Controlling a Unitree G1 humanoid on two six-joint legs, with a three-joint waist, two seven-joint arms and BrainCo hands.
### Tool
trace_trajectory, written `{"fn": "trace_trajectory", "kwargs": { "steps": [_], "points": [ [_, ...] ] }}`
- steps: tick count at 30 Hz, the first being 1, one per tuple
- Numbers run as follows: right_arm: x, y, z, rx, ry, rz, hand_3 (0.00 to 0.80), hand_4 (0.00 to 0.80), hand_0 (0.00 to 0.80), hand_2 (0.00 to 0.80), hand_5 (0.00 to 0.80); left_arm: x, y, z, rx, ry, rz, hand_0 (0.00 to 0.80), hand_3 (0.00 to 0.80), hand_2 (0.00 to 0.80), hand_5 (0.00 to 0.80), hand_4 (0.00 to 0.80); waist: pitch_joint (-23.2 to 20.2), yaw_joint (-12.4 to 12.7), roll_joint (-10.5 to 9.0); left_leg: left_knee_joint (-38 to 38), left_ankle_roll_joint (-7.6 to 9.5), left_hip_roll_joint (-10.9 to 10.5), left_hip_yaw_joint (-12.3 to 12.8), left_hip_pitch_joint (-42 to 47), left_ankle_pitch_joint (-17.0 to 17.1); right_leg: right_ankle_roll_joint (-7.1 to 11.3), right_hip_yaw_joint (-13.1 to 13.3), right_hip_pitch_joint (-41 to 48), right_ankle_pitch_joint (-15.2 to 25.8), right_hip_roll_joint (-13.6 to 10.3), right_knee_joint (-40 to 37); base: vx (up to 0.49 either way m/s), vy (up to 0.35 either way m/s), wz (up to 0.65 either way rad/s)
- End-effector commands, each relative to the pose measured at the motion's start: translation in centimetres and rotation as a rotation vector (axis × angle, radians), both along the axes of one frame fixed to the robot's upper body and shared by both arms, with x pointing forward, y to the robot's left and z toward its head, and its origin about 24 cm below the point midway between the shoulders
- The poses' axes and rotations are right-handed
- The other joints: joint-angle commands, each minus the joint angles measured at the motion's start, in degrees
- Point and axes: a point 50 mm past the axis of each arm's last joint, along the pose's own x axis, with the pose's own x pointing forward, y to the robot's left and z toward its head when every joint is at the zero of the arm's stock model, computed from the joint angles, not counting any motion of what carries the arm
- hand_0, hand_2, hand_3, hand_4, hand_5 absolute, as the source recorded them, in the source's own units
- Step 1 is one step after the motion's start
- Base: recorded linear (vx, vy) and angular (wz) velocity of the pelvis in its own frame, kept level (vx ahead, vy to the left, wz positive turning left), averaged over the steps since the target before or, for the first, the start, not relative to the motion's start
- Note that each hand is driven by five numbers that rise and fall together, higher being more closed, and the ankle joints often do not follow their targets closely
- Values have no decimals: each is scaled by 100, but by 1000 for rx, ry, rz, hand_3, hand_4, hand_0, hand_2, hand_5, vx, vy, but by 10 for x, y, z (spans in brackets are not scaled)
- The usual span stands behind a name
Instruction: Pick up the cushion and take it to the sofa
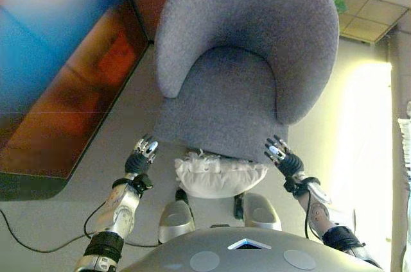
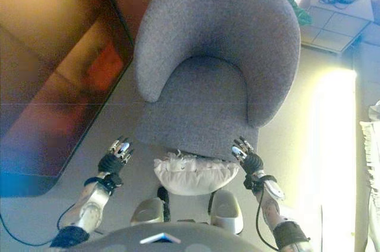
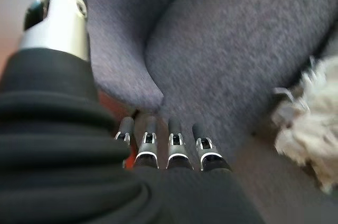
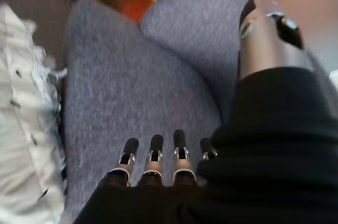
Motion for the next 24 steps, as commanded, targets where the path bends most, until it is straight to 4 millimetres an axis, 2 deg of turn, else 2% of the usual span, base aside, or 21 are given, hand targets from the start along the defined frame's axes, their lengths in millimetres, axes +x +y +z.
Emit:
{"fn": "trace_trajectory", "kwargs": {
  "steps": [1, 6, 10, 15, 16, 19, 24],
  "points": [
    [34, 3, 28, -24, -160, -56, 0, 0, 0, 0, 0, 26, 2, 26, 81, -144, -12, 0, 0, 0, 0, 0, 401, 102, -86, 831, -194, 476, -306, -926, 185, 630, 262, -18, 366, -783, 8, -232, 60, 12],
    [54, -14, 36, -130, -162, -143, 0, 0, 0, 0, 0, 49, -2, 42, 108, -219, -10, 0, 0, 0, 0, 0, 711, 151, -23, 1691, -159, 455, -435, -1916, -119, 576, 444, -952, 202, -898, 810, -167, 69, 5],
    [58, -30, 39, -183, -140, -219, 0, 0, 0, 0, 0, 59, 1, 49, 129, -237, 1, 0, 0, 0, 0, 0, 843, 159, 39, 2362, -91, 477, -495, -2630, -442, 540, 610, -1816, -23, -1026, 1649, -132, 64, 0],
    [65, -51, 43, -201, -129, -304, 0, 0, 0, 0, 0, 75, -2, 55, 145, -253, 4, 0, 0, 0, 0, 0, 961, 130, 151, 3078, -68, 520, -625, -3430, -731, 470, 764, -2781, -271, -1045, 2585, -140, 43, -2],
    [66, -57, 43, -210, -117, -331, 0, 0, 0, 0, 0, 78, -2, 53, 149, -242, 15, 0, 0, 0, 0, 0, 995, 129, 168, 3356, -109, 560, -657, -3531, -981, 494, 789, -2916, -495, -1061, 2896, -17, 17, 7],
    [65, -70, 41, -214, -66, -419, 0, 0, 0, 0, 0, 84, 1, 52, 170, -222, 46, 0, 0, 0, 0, 0, 1015, 109, 187, 3750, -89, 610, -691, -3899, -1127, 473, 833, -3349, -636, -1061, 3370, -68, 31, -1],
    [50, -88, 28, -209, 7, -575, 0, 0, 0, 0, 0, 89, 3, 51, 212, -221, 74, 0, 0, 0, 0, 0, 1051, 66, 195, 4317, -34, 609, -787, -4413, -1338, 419, 916, -3899, -779, -1023, 3923, -32, 13, -6]
  ]
}}
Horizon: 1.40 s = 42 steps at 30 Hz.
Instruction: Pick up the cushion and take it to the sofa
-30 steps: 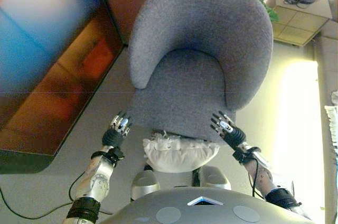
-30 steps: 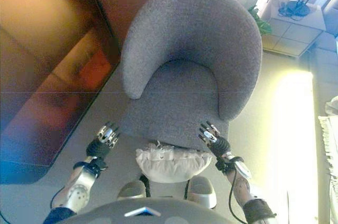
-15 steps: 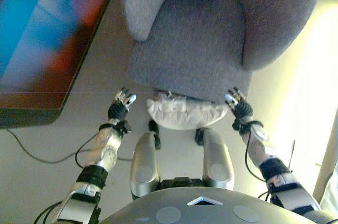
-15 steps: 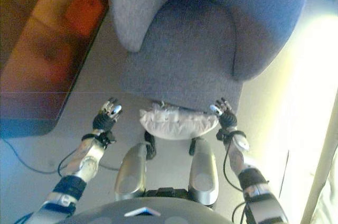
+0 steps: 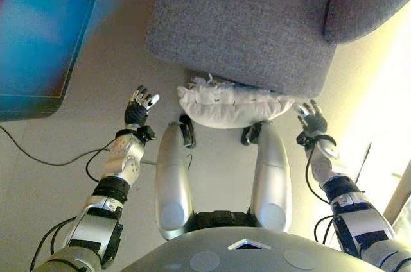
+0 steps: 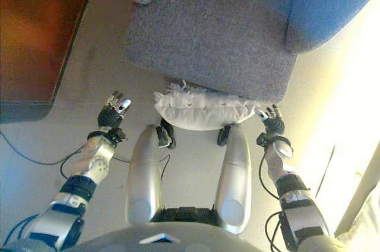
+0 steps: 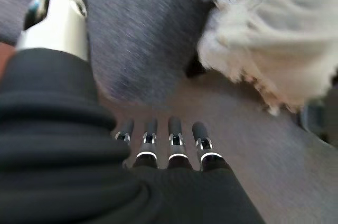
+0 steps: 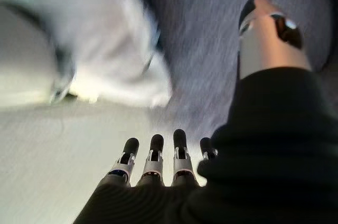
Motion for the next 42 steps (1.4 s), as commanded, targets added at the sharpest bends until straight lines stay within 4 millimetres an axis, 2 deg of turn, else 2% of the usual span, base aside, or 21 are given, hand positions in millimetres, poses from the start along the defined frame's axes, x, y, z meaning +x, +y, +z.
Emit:
{"fn": "trace_trajectory", "kwargs": {
  "steps": [1, 6, 12, 17, 27, 36, 42],
  "points": [
    [-19, -22, -7, 5, 2, -163, 0, 0, 0, 0, 0, -1, -3, 0, 77, -36, -6, 0, 0, 0, 0, 0, -230, -65, 61, -29, -438, 266, -564, -232, -78, 470, 561, 29, 26, -414, 209, -27, 2, -3],
    [-26, -22, -15, 2, 43, -114, 0, 0, 0, 0, 0, 5, -12, 1, 95, -34, -72, 0, 0, 0, 0, 0, -194, -127, 39, 236, -397, 231, -620, -595, -113, 438, 602, -336, 38, -375, 446, -25, 6, -2],
    [-7, -4, -6, 33, -11, 106, 0, 0, 0, 0, 0, 17, -26, 10, 78, -47, -166, 0, 0, 0, 0, 0, -154, -184, 38, 580, -353, 180, -636, -1059, -137, 410, 664, -809, 81, -345, 704, -39, 16, -5],
    [23, 22, 18, 35, -97, 293, 0, 0, 0, 0, 0, 26, -38, 22, 48, -77, -249, 0, 0, 0, 0, 0, -114, -207, 69, 940, -313, 171, -620, -1420, -225, 398, 720, -1180, 3, -366, 1047, -12, 1, -1],
    [58, 47, 57, -38, -202, 471, 0, 0, 0, 0, 0, 40, -47, 33, 136, -53, -247, 0, 0, 0, 0, 0, -49, -239, 106, 1569, -329, 172, -665, -2006, -375, 423, 865, -1751, -109, -405, 1570, 4, -2, 2],
    [85, 42, 81, -51, -201, 429, 0, 0, 0, 0, 0, 49, -45, 28, 207, 36, -197, 0, 0, 0, 0, 0, 60, -193, 168, 2105, -347, 230, -712, -2367, -565, 426, 983, -2120, -295, -471, 2077, 0, 0, 0],
    [91, 36, 86, -66, -173, 352, 0, 0, 0, 0, 0, 54, -36, 31, 223, 43, -94, 0, 0, 0, 0, 0, 142, -169, 183, 2313, -366, 211, -767, -2522, -660, 419, 1044, -2287, -393, -508, 2304, -1, -9, 3]
  ]
}}
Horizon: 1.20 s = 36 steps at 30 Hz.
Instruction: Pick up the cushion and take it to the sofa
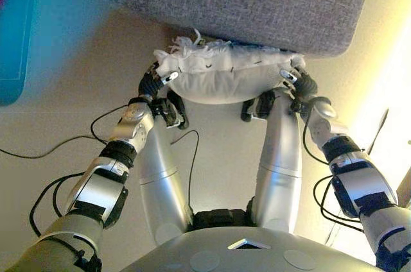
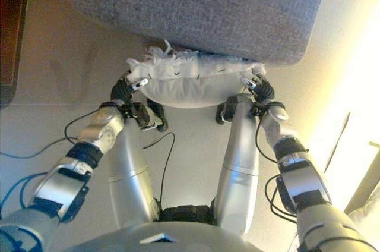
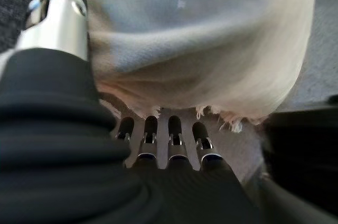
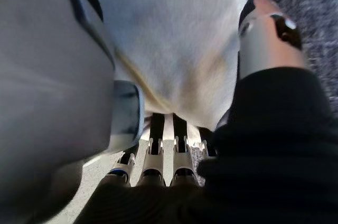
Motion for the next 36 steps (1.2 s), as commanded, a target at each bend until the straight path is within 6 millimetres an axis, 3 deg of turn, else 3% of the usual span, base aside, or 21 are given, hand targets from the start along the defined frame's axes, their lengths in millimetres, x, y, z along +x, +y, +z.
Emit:
{"fn": "trace_trajectory", "kwargs": {
  "steps": [1, 5, 10, 19, 23, 30, 36],
  "points": [
    [4, -9, 9, -12, -12, -57, 0, 0, 0, 0, 0, -6, -1, -16, 40, 47, 43, 0, 0, 0, 0, 0, 11, 89, 211, 74, -512, 113, -470, 19, -389, 585, 653, 280, -191, -325, 100, 0, 0, 0],
    [-1, -17, 4, -22, 15, -91, 0, 0, 0, 0, 0, -8, 0, -21, 53, 73, 16, 0, 0, 0, 0, 0, 54, 94, 198, 173, -513, 133, -486, -38, -390, 571, 667, 224, -187, -340, 203, 4, -9, 2],
    [4, -23, 12, -49, 29, -103, 0, 0, 0, 0, 0, -2, 1, -16, 94, 95, -7, 0, 0, 0, 0, 0, 78, 87, 164, 378, -531, 180, -543, -216, -405, 579, 722, 48, -205, -326, 414, -6, -9, 4],
    [18, -18, 29, -59, 25, -164, 0, 0, 0, 0, 0, 24, -7, 19, 75, 34, -49, 0, 0, 0, 0, 0, 203, 39, 90, 434, -520, 194, -592, -426, -377, 555, 728, -128, -182, -331, 424, -23, -13, -2],
    [10, -20, 19, -39, 27, -199, 0, 0, 0, 0, 0, 25, -11, 23, 47, 5, -45, 0, 0, 0, 0, 0, 246, 3, 27, 384, -506, 199, -589, -414, -369, 552, 679, -91, -135, -332, 321, -2, -2, -4],
    [-26, -52, -16, -8, 106, -274, 0, 0, 0, 0, 0, 19, -7, 22, 53, -11, -27, 0, 0, 0, 0, 0, 304, -72, -95, 510, -503, 328, -617, -463, -394, 587, 660, -102, -67, -326, 352, 7, 4, 0],
    [-33, -66, -22, -28, 134, -275, 0, 0, 0, 0, 0, 19, -2, 19, 50, 6, -41, 0, 0, 0, 0, 0, 315, -34, -109, 556, -512, 391, -615, -421, -408, 610, 645, -51, -42, -403, 359, 15, -14, -9]
  ]
}}
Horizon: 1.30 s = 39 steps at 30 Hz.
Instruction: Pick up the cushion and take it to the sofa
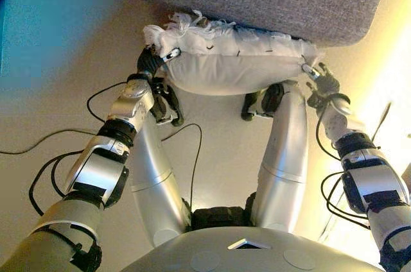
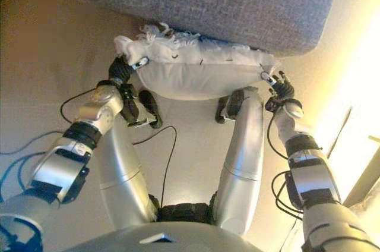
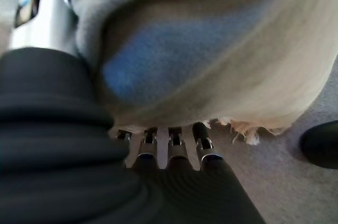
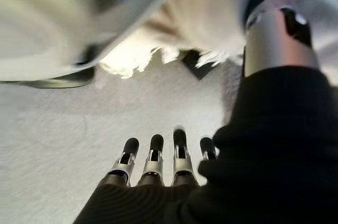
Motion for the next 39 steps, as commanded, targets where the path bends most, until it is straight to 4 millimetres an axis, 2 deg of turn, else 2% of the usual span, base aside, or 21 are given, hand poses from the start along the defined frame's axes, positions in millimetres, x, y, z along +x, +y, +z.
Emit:
{"fn": "trace_trajectory", "kwargs": {
  "steps": [1, 11, 16, 18, 21, 26, 32, 37, 38, 39],
  "points": [
    [-19, -22, -18, -19, 61, -69, 0, 0, 0, 0, 0, -10, 5, -25, -2, 77, 8, 0, 0, 0, 0, 0, 55, -9, 121, -317, -588, 117, -559, 140, -2, 464, 421, 441, 384, -295, -485, 0, 0, 0],
    [-3, -5, -9, 9, 43, -97, 0, 0, 0, 0, 0, -8, -7, -23, -23, 66, -26, 0, 0, 0, 0, 0, 109, 54, 230, -340, -633, 106, -547, 175, -15, 466, 440, 464, 353, -391, -489, 9, -6, 2],
    [8, 1, 5, -18, 0, -41, 0, 0, 0, 0, 0, -8, -10, -23, -26, 67, -37, 0, 0, 0, 0, 0, 110, 82, 274, -350, -662, 76, -550, 169, -3, 476, 457, 443, 380, -422, -508, 0, 0, 0],
    [16, 6, 17, -38, -32, -10, 0, 0, 0, 0, 0, -8, -12, -23, -24, 67, -47, 0, 0, 0, 0, 0, 111, 100, 298, -339, -676, 64, -550, 151, -1, 476, 468, 414, 379, -445, -488, 8, -1, 2],
    [26, 13, 34, -55, -85, 50, 0, 0, 0, 0, 0, -8, -16, -23, -23, 69, -59, 0, 0, 0, 0, 0, 111, 130, 318, -305, -693, 48, -562, 143, -15, 476, 484, 393, 369, -470, -447, 17, -6, 4],
    [41, 40, 61, -87, -177, 245, 0, 0, 0, 0, 0, -8, -18, -21, -19, 67, -73, 0, 0, 0, 0, 0, 111, 190, 313, -270, -732, 25, -595, 130, -41, 470, 483, 372, 343, -522, -411, 14, -10, 9],
    [47, 67, 75, -143, -208, 464, 0, 0, 0, 0, 0, -8, -23, -18, -31, 56, -108, 0, 0, 0, 0, 0, 111, 235, 308, -285, -791, 17, -643, 112, -30, 473, 496, 320, 359, -606, -430, 5, -11, 4],
    [50, 78, 81, -180, -200, 535, 0, 0, 0, 0, 0, -8, -31, -12, -68, 14, -164, 0, 0, 0, 0, 0, 111, 262, 329, -329, -806, -8, -637, 152, -24, 469, 465, 360, 365, -641, -489, 0, 0, 0],
    [50, 79, 81, -190, -190, 544, 0, 0, 0, 0, 0, -8, -32, -11, -77, 3, -179, 464, 464, 464, 464, 464, 111, 268, 333, -332, -803, -4, -635, 163, -21, 461, 464, 367, 363, -640, -485, 0, 0, 0],
    [51, 80, 80, -191, -182, 552, 0, 0, 0, 0, 0, -8, -34, -10, -80, -5, -190, 800, 800, 800, 800, 800, 112, 274, 338, -323, -808, -2, -635, 163, -25, 459, 467, 367, 361, -641, -477, 0, 0, 0]
  ]
}}
